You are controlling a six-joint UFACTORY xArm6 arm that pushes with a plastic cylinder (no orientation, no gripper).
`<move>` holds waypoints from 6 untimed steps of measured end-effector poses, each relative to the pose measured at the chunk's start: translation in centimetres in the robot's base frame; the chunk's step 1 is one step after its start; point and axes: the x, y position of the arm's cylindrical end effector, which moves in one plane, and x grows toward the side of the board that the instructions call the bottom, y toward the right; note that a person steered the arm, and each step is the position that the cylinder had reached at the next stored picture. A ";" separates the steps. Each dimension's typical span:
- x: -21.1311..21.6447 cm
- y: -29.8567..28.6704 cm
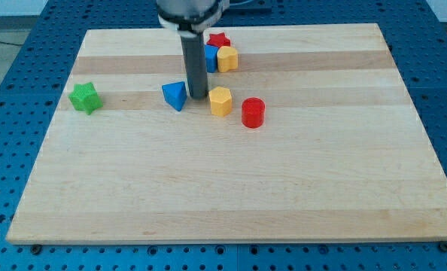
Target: Push the blue cube into the bottom side of the green circle
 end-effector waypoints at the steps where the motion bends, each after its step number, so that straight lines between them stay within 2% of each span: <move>1: -1.3 1.9; 3: 6.5 -4.5; 4: 4.3 -7.8; 5: -0.3 -8.2; 6: -2.2 -4.5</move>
